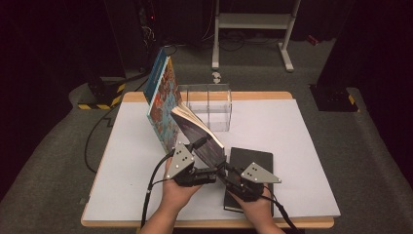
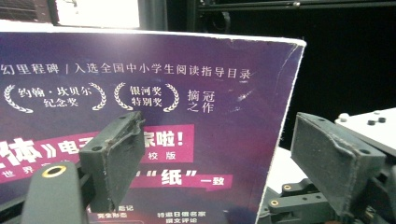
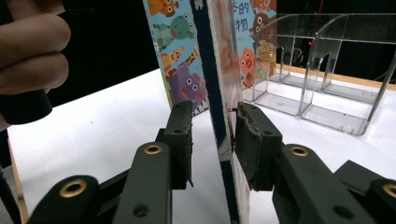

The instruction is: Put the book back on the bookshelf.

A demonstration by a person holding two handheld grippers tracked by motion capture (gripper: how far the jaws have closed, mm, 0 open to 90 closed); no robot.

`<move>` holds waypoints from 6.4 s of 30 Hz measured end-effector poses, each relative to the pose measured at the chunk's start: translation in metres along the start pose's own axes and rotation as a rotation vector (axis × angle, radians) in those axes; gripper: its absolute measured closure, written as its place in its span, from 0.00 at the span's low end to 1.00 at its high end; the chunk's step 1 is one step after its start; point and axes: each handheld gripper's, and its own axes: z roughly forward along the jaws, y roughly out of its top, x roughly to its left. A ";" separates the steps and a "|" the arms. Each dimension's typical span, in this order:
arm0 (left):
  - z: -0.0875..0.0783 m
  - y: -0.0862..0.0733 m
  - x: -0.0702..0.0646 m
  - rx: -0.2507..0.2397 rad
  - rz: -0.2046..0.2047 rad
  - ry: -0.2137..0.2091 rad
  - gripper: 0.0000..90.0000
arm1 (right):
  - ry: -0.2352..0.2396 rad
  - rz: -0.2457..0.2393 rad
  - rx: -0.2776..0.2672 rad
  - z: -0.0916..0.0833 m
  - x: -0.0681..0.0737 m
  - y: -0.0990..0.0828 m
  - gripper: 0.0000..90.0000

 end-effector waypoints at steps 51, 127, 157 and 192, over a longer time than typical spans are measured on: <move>0.000 -0.005 0.003 0.021 0.077 0.177 0.39 | -0.245 0.037 0.041 -0.072 -0.079 -0.023 0.55; 0.007 0.010 0.039 0.038 0.083 0.152 0.90 | -0.272 0.159 0.054 -0.080 -0.099 -0.042 0.56; 0.000 0.041 0.061 -0.056 0.103 0.332 0.93 | -0.289 0.135 0.047 -0.085 -0.103 -0.041 0.56; 0.061 0.054 0.086 -0.146 0.137 0.506 0.93 | -0.290 0.075 0.051 -0.087 -0.104 -0.042 0.55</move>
